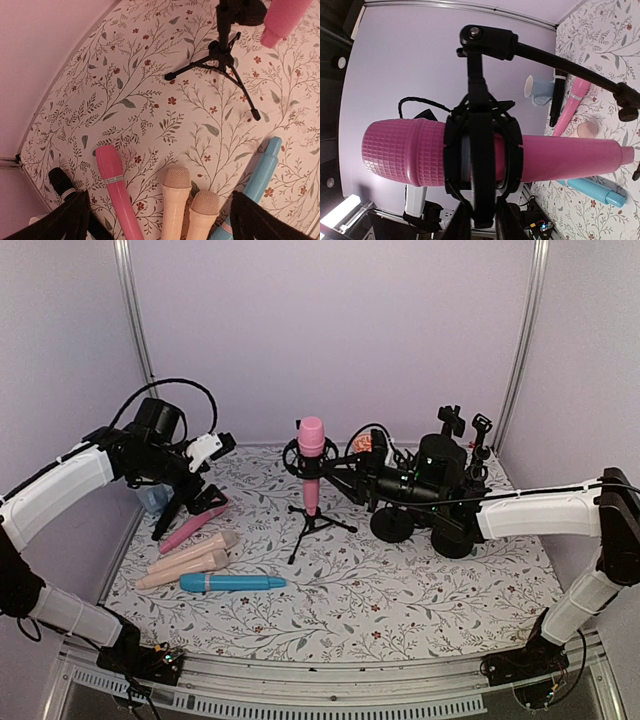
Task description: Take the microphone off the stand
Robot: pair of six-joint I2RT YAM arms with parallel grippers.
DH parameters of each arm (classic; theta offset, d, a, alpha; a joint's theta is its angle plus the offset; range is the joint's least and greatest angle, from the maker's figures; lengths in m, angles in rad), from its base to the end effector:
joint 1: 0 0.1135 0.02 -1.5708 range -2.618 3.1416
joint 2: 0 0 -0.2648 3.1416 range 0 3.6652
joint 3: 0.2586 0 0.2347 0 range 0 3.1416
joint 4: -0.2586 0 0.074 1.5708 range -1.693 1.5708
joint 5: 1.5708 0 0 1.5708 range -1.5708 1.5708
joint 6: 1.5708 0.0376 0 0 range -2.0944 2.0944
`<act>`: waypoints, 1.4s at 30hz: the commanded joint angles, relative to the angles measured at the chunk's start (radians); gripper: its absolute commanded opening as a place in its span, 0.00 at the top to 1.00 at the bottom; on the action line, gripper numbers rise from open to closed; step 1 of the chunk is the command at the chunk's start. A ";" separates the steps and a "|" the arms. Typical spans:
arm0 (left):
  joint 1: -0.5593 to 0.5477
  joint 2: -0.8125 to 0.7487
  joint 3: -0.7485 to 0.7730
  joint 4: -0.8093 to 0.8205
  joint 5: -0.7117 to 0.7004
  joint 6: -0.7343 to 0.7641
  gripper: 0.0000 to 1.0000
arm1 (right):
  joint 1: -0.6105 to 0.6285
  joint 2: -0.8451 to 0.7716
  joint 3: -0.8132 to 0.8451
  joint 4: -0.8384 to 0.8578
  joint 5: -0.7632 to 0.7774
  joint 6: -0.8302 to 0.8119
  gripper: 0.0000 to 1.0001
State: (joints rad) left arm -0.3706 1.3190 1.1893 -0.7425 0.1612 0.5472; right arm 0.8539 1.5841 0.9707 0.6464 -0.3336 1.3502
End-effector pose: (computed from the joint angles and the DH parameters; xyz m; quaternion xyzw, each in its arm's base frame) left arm 0.2385 -0.0992 0.3150 0.4396 0.8275 -0.0453 0.3465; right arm 0.2227 0.2743 0.3004 0.0528 0.6940 0.6844 0.2172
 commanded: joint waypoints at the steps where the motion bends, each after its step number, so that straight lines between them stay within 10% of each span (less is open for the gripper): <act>1: -0.023 0.021 0.048 -0.009 0.103 -0.014 0.01 | 0.002 -0.024 -0.027 0.034 0.034 -0.030 0.66; 8: -0.030 0.063 0.112 0.039 0.216 -0.022 0.01 | 0.003 -0.088 -0.011 -0.178 0.078 -0.278 0.31; 18: -0.044 0.198 0.207 0.135 0.394 -0.039 0.06 | 0.065 -0.208 0.146 -0.533 0.278 -0.818 0.14; 29: -0.091 0.335 0.326 0.172 0.527 -0.099 0.12 | 0.210 -0.010 0.469 -0.727 0.470 -1.169 0.16; 42: -0.165 0.298 0.343 0.176 0.551 -0.131 0.12 | 0.178 -0.070 0.452 -0.817 0.513 -1.292 0.35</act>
State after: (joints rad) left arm -0.5049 1.6474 1.4902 -0.5694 0.6846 0.4290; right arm 1.0611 1.5871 1.4364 -0.1287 0.1650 0.1223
